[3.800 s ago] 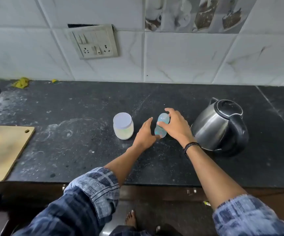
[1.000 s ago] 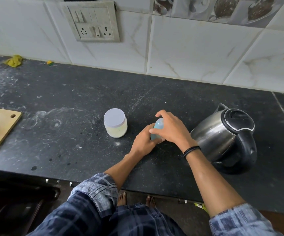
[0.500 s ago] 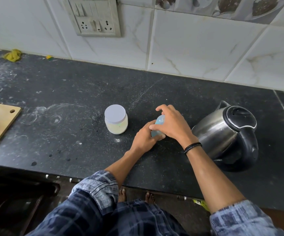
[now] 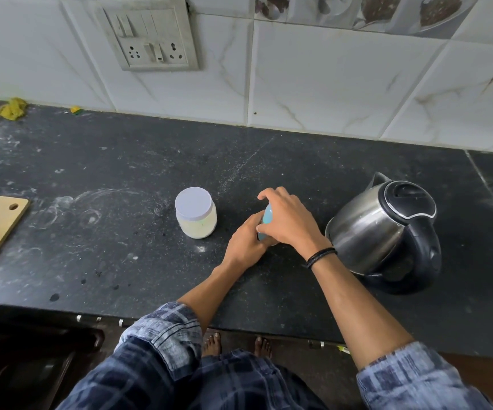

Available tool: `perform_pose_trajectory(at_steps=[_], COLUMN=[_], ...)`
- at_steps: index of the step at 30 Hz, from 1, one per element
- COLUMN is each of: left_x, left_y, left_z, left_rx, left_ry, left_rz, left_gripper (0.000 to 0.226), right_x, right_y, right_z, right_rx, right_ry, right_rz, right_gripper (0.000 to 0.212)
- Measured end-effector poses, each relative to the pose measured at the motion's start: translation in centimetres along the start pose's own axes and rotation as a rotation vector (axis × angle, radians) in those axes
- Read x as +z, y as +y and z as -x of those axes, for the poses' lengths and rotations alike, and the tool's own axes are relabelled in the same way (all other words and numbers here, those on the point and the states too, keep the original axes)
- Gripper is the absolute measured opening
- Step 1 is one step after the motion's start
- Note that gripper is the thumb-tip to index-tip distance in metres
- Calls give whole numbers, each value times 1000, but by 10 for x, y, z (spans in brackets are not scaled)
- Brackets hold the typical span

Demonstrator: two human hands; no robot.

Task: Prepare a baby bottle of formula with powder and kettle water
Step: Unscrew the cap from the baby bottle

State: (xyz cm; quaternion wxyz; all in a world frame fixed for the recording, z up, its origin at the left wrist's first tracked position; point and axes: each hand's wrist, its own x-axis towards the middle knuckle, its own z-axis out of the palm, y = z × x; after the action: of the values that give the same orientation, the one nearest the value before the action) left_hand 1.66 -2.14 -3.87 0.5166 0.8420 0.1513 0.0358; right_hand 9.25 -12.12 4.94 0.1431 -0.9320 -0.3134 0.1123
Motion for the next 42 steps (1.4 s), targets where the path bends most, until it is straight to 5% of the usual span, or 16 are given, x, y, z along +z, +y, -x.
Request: perform_pose_trajectory(at_steps=[14,23,30,37,42], left_x=[-1,-1,0,0,1], left_y=[-1,-1,-1,-2,-3], left_z=[1,2,2,2,1], left_rx=[-24,-21,-28,-23,-21], left_ry=[-31,-8,-18,-16,-17], left_rz=[27,34,29,20,12], left_gripper=[70,67,70,72,73], right_x=[-5,-10,-18,-11,-16], right_y=[2,1,1,3,7], right_z=[4,8,5,8,5], right_rx=[5,75,1,25,-34], right_ry=[-42,27,-108,-19,-130], right_rz=[-37,-80,-95,-72,-111], right_gripper=[74,51,70,54,71])
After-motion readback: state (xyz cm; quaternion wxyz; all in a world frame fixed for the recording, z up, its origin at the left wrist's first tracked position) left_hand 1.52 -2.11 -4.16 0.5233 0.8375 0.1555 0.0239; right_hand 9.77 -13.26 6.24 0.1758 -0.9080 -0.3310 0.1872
